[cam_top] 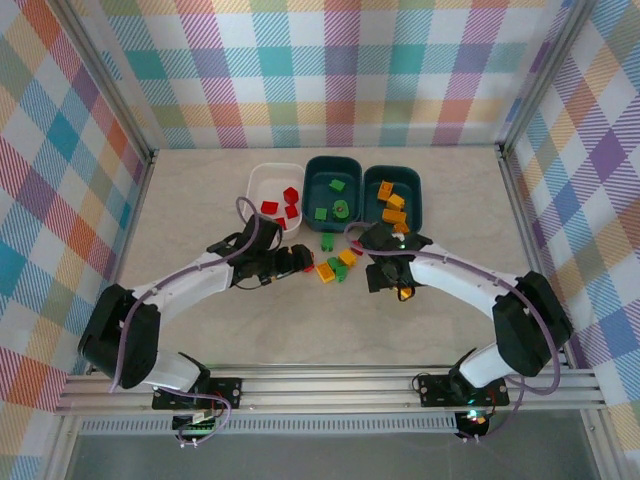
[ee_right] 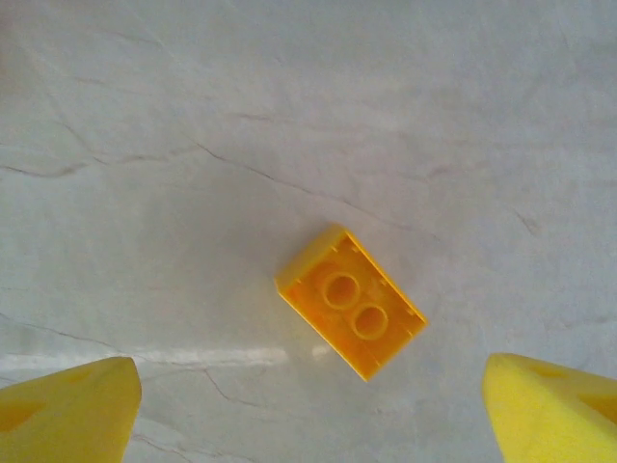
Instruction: Sort the legos into containers by color
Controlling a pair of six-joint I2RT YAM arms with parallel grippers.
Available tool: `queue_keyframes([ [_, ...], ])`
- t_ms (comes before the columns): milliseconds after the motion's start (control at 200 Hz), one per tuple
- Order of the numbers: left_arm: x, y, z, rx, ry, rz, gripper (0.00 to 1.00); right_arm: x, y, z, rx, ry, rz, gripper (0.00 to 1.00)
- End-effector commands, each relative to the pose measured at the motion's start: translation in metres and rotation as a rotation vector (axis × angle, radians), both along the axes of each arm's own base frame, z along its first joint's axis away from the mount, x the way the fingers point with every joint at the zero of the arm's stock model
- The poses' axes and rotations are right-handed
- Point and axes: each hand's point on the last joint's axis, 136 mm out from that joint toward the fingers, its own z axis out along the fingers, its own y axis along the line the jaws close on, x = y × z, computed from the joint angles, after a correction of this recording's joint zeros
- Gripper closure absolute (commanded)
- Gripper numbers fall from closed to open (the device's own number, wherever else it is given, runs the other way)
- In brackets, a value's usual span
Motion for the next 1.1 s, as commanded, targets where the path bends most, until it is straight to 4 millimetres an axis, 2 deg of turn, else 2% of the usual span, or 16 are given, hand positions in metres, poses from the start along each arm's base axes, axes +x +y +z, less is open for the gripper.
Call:
queue_keyframes([
  [0,0.001,-0.009,0.006,-0.011,-0.015,-0.03,0.16,-0.008,-0.016,-0.017,-0.025,0.061,-0.107,0.1],
  [160,-0.002,-0.008,0.002,-0.011,0.002,-0.016,0.16,0.005,-0.02,-0.032,-0.008,0.075,-0.164,0.11],
  [340,-0.001,-0.005,0.003,0.005,-0.009,-0.013,0.16,0.008,-0.03,-0.046,-0.011,0.108,-0.206,0.13],
  [540,0.002,-0.007,0.002,0.006,-0.002,-0.017,0.16,0.015,-0.057,-0.043,0.001,0.09,-0.313,0.13],
  [650,0.003,-0.008,0.001,0.007,-0.001,-0.018,0.16,0.019,-0.061,-0.043,0.058,0.074,-0.35,0.14],
  [735,0.004,-0.009,-0.001,0.012,0.004,-0.018,0.16,0.017,-0.058,-0.049,0.114,0.098,-0.361,0.17],
  [940,0.002,-0.008,-0.004,0.016,0.01,-0.018,0.16,0.008,-0.032,-0.059,0.293,0.145,-0.348,0.39],
  [1095,0.003,-0.008,-0.004,0.015,0.009,-0.02,0.16,0.005,-0.03,-0.058,0.318,0.139,-0.354,0.62],
])
